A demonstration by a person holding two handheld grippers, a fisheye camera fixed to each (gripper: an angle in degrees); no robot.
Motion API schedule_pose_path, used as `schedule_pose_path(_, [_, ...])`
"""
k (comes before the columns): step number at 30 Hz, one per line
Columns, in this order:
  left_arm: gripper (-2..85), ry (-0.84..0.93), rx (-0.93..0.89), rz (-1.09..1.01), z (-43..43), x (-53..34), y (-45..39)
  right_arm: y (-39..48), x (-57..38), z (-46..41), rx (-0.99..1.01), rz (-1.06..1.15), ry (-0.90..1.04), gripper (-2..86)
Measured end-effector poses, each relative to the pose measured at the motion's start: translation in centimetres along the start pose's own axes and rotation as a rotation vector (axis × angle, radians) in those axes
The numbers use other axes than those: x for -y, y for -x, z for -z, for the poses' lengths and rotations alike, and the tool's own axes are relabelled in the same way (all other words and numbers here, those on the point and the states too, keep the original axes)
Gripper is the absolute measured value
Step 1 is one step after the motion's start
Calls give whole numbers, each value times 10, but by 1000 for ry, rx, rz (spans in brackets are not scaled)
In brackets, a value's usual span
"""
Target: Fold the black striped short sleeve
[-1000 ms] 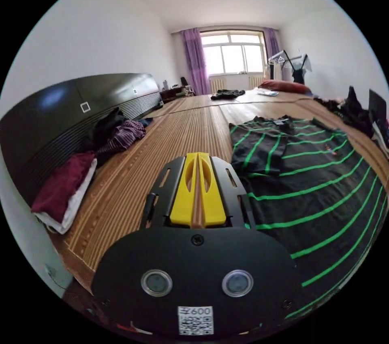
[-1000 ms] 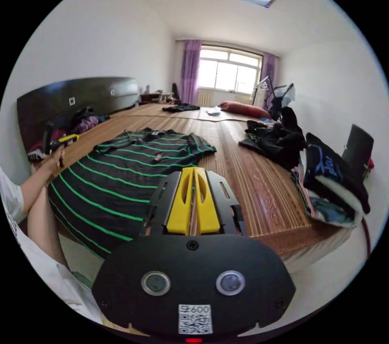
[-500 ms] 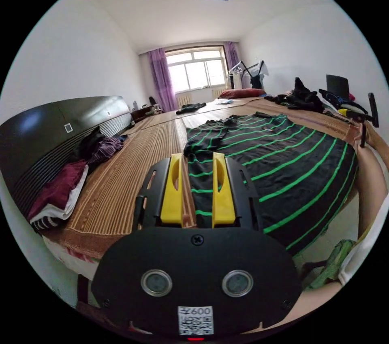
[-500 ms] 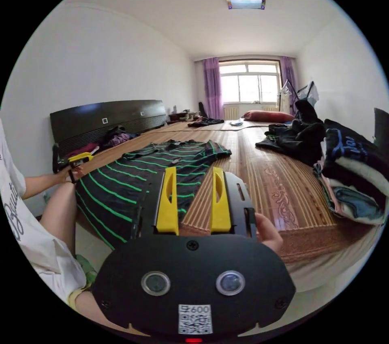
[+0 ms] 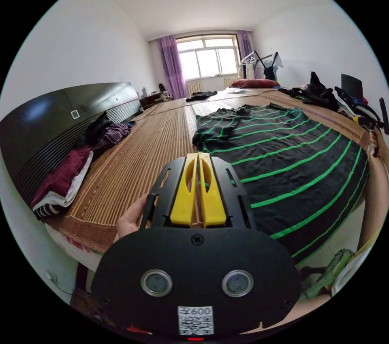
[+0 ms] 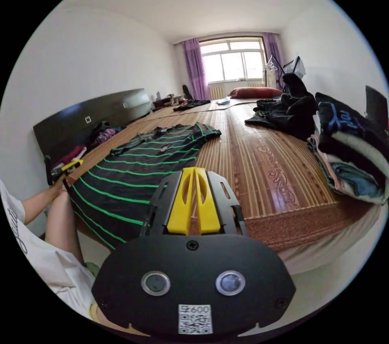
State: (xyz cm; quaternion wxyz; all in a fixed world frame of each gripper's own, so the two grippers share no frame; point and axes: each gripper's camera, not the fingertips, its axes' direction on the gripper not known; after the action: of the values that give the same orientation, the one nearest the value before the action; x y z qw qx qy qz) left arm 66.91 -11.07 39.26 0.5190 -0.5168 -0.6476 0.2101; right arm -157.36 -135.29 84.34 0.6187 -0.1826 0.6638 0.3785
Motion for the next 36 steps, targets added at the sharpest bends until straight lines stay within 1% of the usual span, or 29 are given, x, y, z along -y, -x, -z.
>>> schedule_pose_path(3, [10, -52, 42, 48, 7, -7, 4, 19, 6, -22, -33, 75, 91, -8])
schedule_pose_path(7, [10, -55, 34, -14, 5, -13, -3, 11, 13, -51, -39, 24, 199, -8])
schedule_pose_path(9, [10, -70, 21, -28, 6, -18, -2, 3, 18, -81, -42, -11, 335, -9])
schedule_pose_path(11, [10, -82, 0, -13, 7, -20, 5, 9, 18, -102, -52, 18, 411, -9])
schedule_pose_path(18, [9, -74, -26, 79, 0, -27, 33, 70, -1, -123, -284, 250, 392, -9])
schedule_pose_path(20, [9, -88, -32, 94, 1, -29, 38, 78, -5, -127, -316, 289, 392, -9])
schedule_pose_path(22, [9, -102, -38, 105, 2, -32, 43, 79, -7, -129, -320, 289, 390, -9])
schedule_pose_path(29, [10, -103, -67, 128, -3, -33, 58, 54, -4, -127, -224, 187, 391, -8])
schedule_pose_path(36, [10, -104, -94, 116, -9, -32, 65, 48, -7, -126, -214, 177, 392, -8])
